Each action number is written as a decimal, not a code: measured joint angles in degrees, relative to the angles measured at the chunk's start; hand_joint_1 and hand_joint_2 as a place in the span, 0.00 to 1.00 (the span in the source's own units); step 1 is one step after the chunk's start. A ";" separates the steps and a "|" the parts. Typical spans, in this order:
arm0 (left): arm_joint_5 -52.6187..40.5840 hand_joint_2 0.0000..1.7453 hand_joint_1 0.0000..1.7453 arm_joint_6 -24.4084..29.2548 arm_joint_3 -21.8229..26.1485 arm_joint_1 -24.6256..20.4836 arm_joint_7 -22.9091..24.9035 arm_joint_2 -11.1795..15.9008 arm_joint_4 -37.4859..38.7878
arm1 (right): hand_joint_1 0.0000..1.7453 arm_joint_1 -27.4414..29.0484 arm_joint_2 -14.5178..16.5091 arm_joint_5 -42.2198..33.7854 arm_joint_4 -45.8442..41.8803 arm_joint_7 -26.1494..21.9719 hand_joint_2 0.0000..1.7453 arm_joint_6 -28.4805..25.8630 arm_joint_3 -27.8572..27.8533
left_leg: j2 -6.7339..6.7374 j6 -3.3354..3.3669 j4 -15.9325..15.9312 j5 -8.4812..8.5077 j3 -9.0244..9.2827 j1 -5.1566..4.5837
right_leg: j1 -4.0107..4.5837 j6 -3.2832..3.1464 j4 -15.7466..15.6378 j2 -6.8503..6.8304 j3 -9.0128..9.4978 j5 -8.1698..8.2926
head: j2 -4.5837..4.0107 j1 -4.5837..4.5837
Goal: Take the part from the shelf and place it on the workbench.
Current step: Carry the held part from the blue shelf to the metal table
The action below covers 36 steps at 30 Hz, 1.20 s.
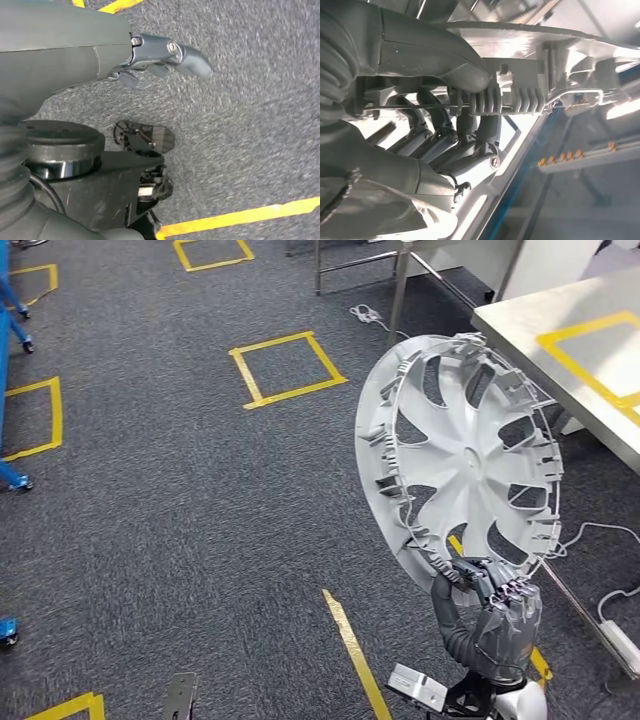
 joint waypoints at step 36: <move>1.13 1.00 0.00 0.28 0.73 -1.37 -1.24 0.17 1.67 | 1.00 -0.71 -0.80 -3.24 2.78 1.49 1.00 -0.07 0.23 | 2.15 -0.71 -0.45 -0.57 1.04 0.13 | -0.40 0.44 -6.18 -1.65 4.25 4.24 | 0.00 0.39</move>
